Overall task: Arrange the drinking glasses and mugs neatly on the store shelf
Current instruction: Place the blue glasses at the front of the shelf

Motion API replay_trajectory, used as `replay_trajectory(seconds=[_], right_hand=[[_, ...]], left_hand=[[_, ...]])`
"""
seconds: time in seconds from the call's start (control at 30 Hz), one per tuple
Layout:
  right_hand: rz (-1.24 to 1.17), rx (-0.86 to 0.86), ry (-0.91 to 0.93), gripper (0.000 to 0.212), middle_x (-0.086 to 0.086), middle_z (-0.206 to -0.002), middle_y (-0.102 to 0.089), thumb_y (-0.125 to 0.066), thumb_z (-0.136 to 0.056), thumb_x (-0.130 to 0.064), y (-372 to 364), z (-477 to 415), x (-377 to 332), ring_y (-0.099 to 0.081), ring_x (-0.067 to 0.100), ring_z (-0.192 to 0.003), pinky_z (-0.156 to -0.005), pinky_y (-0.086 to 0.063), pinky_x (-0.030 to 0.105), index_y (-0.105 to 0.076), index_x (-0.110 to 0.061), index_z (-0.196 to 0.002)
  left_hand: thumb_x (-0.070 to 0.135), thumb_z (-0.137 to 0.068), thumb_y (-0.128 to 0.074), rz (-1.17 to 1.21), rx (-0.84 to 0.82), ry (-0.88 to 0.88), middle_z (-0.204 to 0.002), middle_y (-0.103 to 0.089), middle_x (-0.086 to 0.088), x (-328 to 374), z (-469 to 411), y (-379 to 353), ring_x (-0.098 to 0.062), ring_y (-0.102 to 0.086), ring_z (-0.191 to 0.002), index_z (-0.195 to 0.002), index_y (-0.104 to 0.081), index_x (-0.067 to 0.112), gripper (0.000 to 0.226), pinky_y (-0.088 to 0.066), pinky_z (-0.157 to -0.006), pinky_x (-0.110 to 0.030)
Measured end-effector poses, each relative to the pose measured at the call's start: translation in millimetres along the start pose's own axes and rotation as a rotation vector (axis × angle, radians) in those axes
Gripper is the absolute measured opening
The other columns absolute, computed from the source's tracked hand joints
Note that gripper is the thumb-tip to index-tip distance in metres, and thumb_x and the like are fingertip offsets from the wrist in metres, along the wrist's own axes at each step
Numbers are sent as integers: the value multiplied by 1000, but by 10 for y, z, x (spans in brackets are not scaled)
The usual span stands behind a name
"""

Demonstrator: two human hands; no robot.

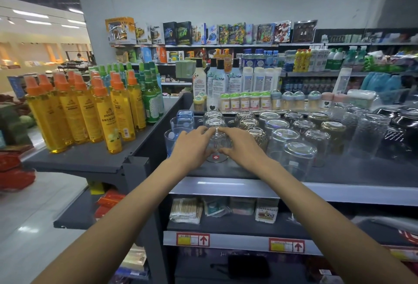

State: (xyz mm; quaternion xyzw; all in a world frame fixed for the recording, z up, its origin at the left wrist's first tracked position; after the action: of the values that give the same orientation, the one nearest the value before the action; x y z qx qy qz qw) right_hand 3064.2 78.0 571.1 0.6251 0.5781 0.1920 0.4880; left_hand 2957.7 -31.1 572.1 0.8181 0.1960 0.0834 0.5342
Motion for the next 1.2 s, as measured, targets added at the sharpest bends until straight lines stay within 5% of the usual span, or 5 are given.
replay_trajectory(seconds=[0.27, 0.47, 0.63, 1.03, 1.2], right_hand=[[14, 99, 27, 58, 6, -136, -62, -77, -88, -16, 78, 345, -118, -57, 25, -127, -106, -42, 35, -57, -16, -143], [-6, 216, 9, 50, 10, -140, -54, -71, -87, -7, -255, 463, -410, -52, 31, -128, -104, -49, 44, -61, -17, -135], [123, 241, -113, 72, 19, -164, -24, -74, -89, -14, -326, 226, -382, -21, 38, -153, -119, -35, 50, -43, -22, -153], [108, 283, -148, 67, 18, -161, -31, -70, -94, -14, -397, 280, -400, -30, 37, -149, -117, -38, 50, -41, -22, -154], [-584, 389, -252, 55, -7, -135, -54, -69, -89, -54, -404, 539, -967, -59, 12, -121, -102, -53, 40, -54, -36, -139]], left_hand=[[32, -86, -78, 114, 346, 143, -131, -61, -8, -527, 588, 290, -32, -59, -120, -137, -61, 20, 56, -51, -93, -47], [45, -83, -81, 335, 107, 277, -142, -47, -7, -728, 575, 189, -29, -54, -126, -148, -50, 26, 74, -53, -99, -42], [44, -86, -79, 399, -6, 308, -145, -45, -8, -768, 449, 75, -31, -57, -125, -127, -67, 25, 47, -52, -101, -43], [43, -81, -84, 673, 182, 329, -123, -63, -9, -943, 636, 119, -24, -54, -128, -70, -66, 36, 22, -46, -91, -33], [30, -84, -85, 1078, 400, 319, -83, -72, 0, -1004, 918, 529, -8, -69, -84, -71, -75, 19, 20, -53, -72, -23]])
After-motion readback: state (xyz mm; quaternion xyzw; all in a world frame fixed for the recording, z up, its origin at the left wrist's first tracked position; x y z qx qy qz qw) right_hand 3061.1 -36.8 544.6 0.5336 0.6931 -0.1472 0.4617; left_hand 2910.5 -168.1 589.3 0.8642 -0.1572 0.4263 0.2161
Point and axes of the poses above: each hand's wrist, its own z-axis away from the middle knuckle, its own y-axis out of the back of the hand, x = y × z, the point moved 4 cm from there along -z, towards the middle knuckle
